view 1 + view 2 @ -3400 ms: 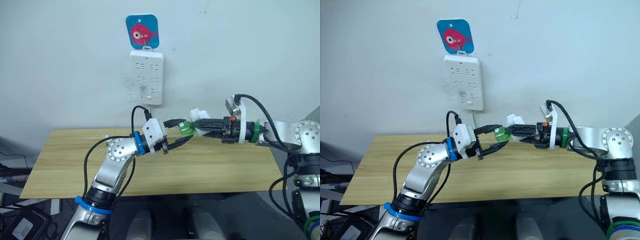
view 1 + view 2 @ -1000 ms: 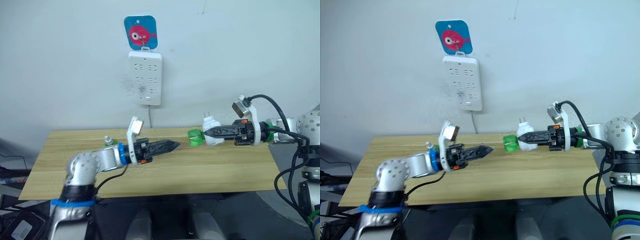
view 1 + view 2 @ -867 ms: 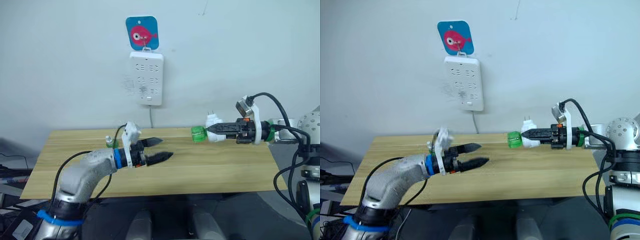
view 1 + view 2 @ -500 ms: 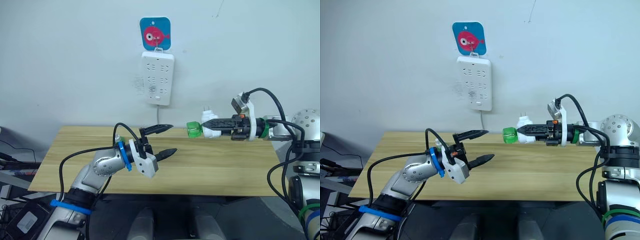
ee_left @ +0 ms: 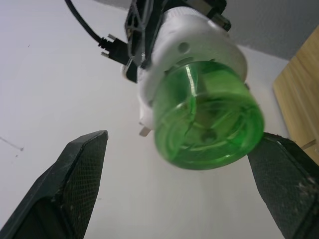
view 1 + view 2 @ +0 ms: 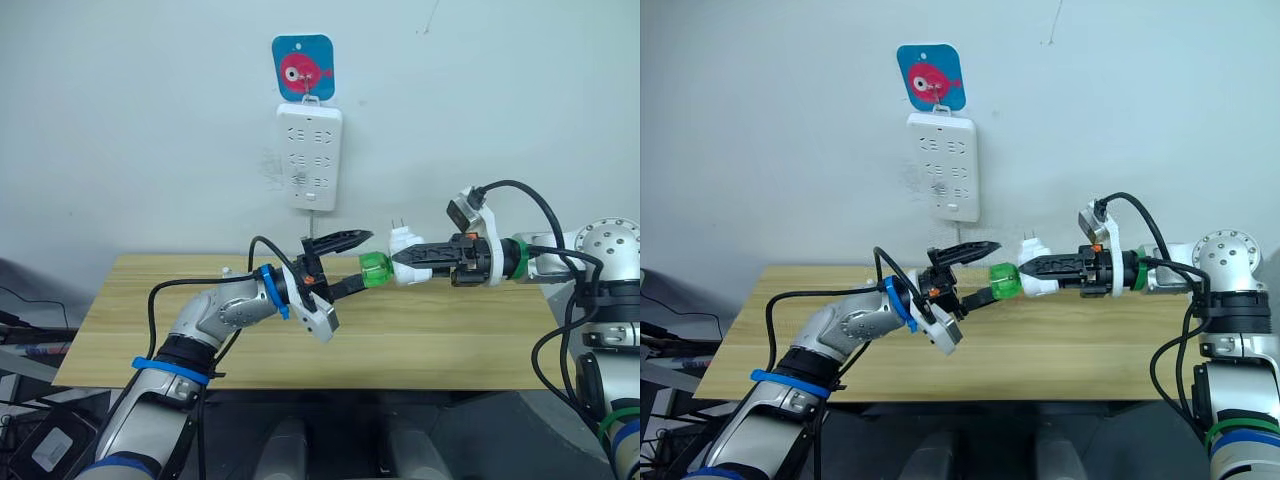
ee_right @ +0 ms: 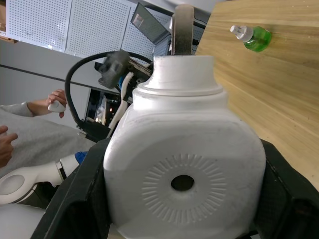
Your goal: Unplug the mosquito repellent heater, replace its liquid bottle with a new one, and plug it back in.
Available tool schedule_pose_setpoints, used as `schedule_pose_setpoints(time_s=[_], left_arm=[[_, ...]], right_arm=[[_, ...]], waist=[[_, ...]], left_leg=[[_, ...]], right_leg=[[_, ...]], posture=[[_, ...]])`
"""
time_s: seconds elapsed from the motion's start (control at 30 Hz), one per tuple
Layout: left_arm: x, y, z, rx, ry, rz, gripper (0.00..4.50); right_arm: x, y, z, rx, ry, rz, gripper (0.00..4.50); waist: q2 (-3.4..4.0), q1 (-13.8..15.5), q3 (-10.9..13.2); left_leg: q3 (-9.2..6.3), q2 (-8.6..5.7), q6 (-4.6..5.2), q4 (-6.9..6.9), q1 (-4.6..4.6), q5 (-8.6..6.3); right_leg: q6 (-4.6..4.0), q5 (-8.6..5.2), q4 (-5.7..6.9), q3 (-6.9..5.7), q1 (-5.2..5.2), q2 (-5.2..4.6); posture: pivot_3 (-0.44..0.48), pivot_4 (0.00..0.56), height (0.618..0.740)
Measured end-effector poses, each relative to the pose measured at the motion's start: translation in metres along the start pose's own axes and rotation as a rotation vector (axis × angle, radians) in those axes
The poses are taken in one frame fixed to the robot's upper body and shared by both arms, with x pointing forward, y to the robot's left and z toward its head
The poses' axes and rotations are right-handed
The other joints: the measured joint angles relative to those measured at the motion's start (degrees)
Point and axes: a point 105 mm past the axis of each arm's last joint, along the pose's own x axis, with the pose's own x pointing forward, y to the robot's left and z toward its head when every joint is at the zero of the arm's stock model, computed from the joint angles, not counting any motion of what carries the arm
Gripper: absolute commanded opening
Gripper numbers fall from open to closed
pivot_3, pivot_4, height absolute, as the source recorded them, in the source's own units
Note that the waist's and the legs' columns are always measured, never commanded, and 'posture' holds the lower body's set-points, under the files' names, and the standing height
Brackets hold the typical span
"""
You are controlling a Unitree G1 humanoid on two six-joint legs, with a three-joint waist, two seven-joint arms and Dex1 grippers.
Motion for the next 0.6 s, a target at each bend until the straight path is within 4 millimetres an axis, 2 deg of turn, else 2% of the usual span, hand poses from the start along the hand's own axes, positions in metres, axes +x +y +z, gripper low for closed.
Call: schedule_pose_setpoints(time_s=[0.23,0.27,0.3,0.47,0.5,0.6], left_arm=[[-0.0015,-0.0028,0.0043,0.006,-0.029,-0.024,4.49],[-0.0009,-0.0019,0.0042,0.011,-0.033,-0.024,4.10],[-0.0001,-0.0005,0.0038,0.015,-0.035,-0.024,3.92],[0.0020,0.0012,0.0039,0.021,-0.049,-0.026,2.41],[0.0019,0.0013,0.0040,0.021,-0.050,-0.025,2.26],[0.0017,0.0022,0.0045,0.019,-0.054,-0.023,2.26]], right_arm=[[0.0010,0.0014,-0.0001,-0.001,0.001,-0.003,3.09],[0.0011,0.0015,-0.0001,-0.001,0.001,-0.004,3.09],[0.0011,0.0011,-0.0001,-0.001,0.001,-0.008,3.09],[0.0008,0.0019,0.0003,-0.003,-0.002,-0.005,3.09],[0.0008,0.0020,0.0003,-0.003,-0.002,-0.004,3.09],[0.0009,0.0029,0.0002,-0.004,-0.002,0.000,3.09]], waist=[[0.00,-0.3,0.0],[0.00,-0.3,0.0],[0.00,-0.3,0.0],[0.00,-0.4,0.0],[0.00,-0.4,0.0],[0.00,-0.4,0.0]], left_leg=[[-0.01,0.00,0.00,-0.01,0.00,0.00],[-0.02,0.00,0.00,0.00,0.00,0.00],[-0.03,0.00,0.00,0.00,0.00,0.00],[-0.01,0.02,0.00,-0.01,0.00,0.00],[-0.03,0.02,0.00,-0.01,-0.01,0.00],[-0.03,0.03,0.00,0.00,0.00,0.00]], right_leg=[[0.00,0.00,0.00,-0.01,0.00,0.03],[0.00,0.00,0.00,-0.02,0.00,0.04],[0.00,0.00,0.00,-0.02,0.01,0.05],[0.00,0.00,0.00,0.00,0.01,0.27],[0.00,0.00,0.00,-0.01,0.00,0.28],[0.00,0.00,0.00,0.00,0.00,0.29]], posture=[[-0.043,0.165,0.740],[-0.043,0.165,0.740],[-0.045,0.166,0.740],[-0.044,0.167,0.740],[-0.044,0.167,0.740],[-0.042,0.168,0.740]])
